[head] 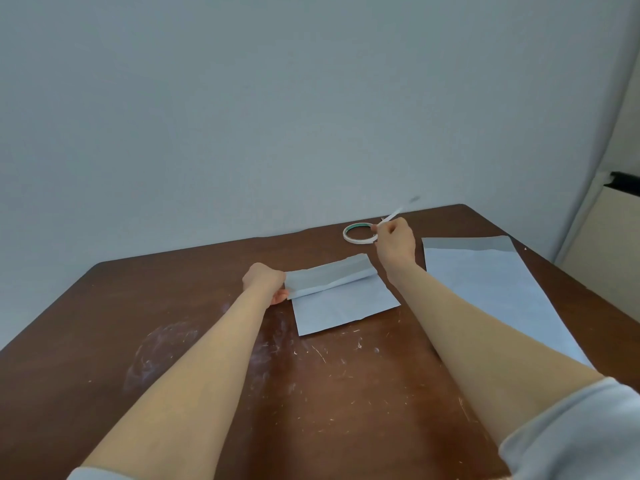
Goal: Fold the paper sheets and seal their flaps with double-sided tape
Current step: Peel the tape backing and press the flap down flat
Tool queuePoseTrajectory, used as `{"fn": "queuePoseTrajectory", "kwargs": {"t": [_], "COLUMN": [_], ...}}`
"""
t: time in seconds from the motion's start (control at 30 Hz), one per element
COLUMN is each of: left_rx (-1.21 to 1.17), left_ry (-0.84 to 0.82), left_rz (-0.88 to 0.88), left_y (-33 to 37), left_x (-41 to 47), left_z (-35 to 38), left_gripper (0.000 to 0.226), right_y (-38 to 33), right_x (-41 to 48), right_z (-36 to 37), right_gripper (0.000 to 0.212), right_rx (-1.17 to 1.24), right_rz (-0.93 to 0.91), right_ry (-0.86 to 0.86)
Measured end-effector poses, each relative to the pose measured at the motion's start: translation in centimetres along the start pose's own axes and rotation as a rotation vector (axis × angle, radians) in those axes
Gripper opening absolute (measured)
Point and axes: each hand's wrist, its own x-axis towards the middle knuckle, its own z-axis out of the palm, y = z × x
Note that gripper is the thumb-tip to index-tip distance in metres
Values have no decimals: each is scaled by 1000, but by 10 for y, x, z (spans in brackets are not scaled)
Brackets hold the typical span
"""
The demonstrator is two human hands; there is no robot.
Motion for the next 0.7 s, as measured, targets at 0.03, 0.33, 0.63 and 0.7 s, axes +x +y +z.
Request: {"fn": "queuePoseTrajectory", "kwargs": {"t": [0.03,0.33,0.63,0.7], "left_rx": [19,211,180,211], "left_ry": [13,184,-303,-426], "left_rz": [11,279,728,744], "left_y": [-1,10,53,60], "left_x": [0,-12,-70,-89], "left_z": [-1,-3,50,64], "left_gripper": [18,43,51,43], "right_y": [-1,0,-11,-14], "right_x": [-1,-7,-26,-33], "right_z": [1,1,-50,-70], "right_gripper": [28,22,20,21], "right_rx": [-4,-37,82,148], "right_rz": [-5,-23,-14,14], "right_ry": [-9,-35,-37,-56]}}
